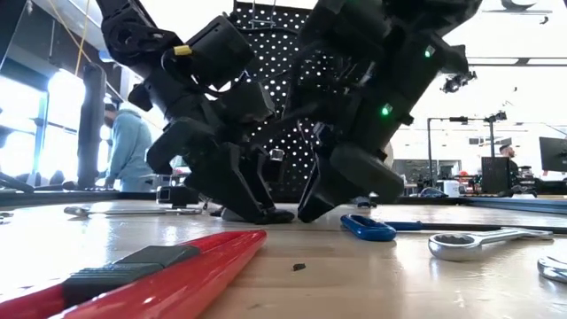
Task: Hang tools onto peg board
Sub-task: Put the set of hex keys into the bottom black bin on the peg board
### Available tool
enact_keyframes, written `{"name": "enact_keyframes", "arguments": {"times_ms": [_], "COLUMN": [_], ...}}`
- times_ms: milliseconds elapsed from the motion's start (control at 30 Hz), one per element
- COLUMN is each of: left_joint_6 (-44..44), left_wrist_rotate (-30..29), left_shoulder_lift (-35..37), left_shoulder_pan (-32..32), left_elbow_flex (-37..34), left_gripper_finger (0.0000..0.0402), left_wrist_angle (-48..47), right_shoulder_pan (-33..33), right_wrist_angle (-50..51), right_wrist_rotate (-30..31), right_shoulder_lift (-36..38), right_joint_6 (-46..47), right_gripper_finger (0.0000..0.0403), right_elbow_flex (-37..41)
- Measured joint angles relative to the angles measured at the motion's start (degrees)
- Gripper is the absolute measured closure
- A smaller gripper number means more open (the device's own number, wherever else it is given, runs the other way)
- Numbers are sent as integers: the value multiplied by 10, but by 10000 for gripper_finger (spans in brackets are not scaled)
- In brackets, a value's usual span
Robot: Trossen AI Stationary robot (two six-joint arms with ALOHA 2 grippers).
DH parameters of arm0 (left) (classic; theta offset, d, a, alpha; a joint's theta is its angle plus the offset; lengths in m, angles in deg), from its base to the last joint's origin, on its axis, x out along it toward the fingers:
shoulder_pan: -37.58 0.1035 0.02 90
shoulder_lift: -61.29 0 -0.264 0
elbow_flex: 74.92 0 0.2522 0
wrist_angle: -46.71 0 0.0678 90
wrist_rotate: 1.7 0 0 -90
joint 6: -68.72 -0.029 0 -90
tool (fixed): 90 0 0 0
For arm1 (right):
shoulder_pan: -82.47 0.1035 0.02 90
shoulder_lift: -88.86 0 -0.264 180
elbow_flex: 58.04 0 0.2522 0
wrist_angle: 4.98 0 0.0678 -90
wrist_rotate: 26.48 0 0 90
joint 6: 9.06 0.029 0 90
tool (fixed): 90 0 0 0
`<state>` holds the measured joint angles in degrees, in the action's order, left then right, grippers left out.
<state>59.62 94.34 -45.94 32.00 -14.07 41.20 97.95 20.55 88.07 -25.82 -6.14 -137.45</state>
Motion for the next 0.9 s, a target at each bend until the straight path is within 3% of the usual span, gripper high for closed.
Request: {"name": "enact_keyframes", "arguments": {"times_ms": [300, 900], "left_joint_6": [-6, -19], "left_wrist_rotate": [-19, -69], "left_shoulder_lift": [29, 62], "left_shoulder_pan": [-4, -13], "left_elbow_flex": [-2, -2], "left_gripper_finger": [213, 215], "left_wrist_angle": [-33, -71], "right_shoulder_pan": [-2, -5], "right_wrist_angle": [24, 31], "right_wrist_rotate": [-31, -30], "right_shoulder_lift": [53, 59], "right_joint_6": [54, 60], "right_gripper_finger": [320, 320], "right_elbow_flex": [0, 0]}}
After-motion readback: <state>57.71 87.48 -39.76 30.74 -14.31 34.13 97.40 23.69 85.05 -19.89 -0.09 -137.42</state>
